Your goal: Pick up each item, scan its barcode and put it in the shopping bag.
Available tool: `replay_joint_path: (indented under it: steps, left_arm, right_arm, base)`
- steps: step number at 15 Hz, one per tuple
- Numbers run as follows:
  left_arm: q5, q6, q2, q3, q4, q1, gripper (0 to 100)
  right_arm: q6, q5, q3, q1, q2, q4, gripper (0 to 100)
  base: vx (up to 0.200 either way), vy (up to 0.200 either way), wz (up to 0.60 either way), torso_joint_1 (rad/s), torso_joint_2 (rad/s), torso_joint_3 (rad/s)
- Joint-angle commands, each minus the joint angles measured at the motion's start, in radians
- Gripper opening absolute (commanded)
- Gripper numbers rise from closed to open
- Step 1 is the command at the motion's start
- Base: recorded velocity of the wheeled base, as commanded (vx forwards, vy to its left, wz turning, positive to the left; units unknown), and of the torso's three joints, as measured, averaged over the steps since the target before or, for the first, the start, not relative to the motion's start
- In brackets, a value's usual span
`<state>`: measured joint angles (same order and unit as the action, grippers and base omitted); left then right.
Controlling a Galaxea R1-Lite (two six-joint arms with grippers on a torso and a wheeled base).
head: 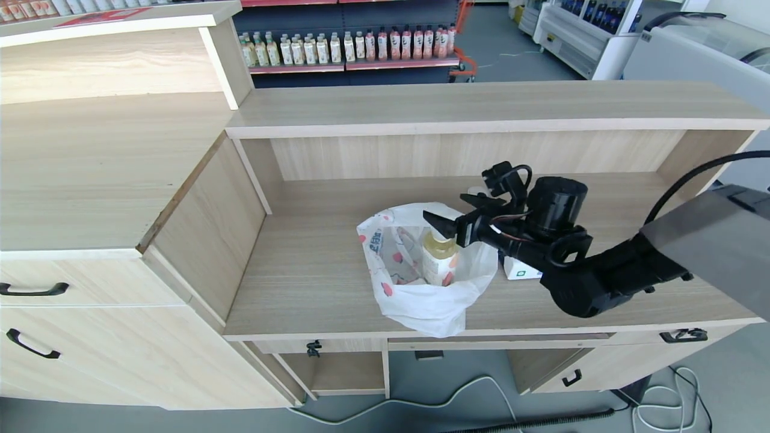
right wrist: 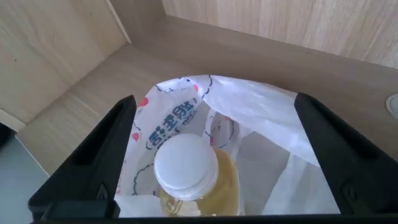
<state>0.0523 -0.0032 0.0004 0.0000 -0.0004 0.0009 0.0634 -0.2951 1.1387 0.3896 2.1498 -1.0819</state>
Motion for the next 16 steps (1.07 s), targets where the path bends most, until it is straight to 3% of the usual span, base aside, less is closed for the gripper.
replay_joint_path:
  steps: [1,3,5,8,10,16]
  left_arm:
    - [0.0,-0.001,0.0,0.0,-0.001,0.001,100]
    - [0.0,-0.003,0.0,0.0,-0.001,0.001,100]
    - [0.0,-0.003,0.0,0.0,-0.001,0.001,100]
    - [0.001,-0.014,0.0,0.0,-0.003,0.001,100]
    - [0.0,0.0,0.0,0.0,-0.001,0.001,100]
    - [0.0,0.0,0.0,0.0,-0.001,0.001,100]
  right_arm:
    - [-0.016,0.002,-0.065,-0.044,-0.205,0.063,100]
    - [-0.01,0.005,-0.224,-0.113,-0.37,0.122,100]
    - [0.079,0.007,-0.39,-0.241,-0.502,0.232,100]
    - [0.19,0.007,-0.51,-0.417,-0.561,0.318,100]
    - [0.205,0.007,-0.53,-0.457,-0.562,0.318,100]
    - [0.444,0.042,-0.494,-0.621,-0.485,0.32,100]
  base:
    - [0.0,0.0,0.0,0.0,0.0,0.0]
    - [0.0,0.0,0.0,0.0,0.0,0.0]
    - [0.0,0.0,0.0,0.0,0.0,0.0]
    - [0.0,0.0,0.0,0.0,0.0,0.0]
    - [0.0,0.0,0.0,0.0,0.0,0.0]
    - [0.0,-0.2,0.0,0.002,0.0,0.002]
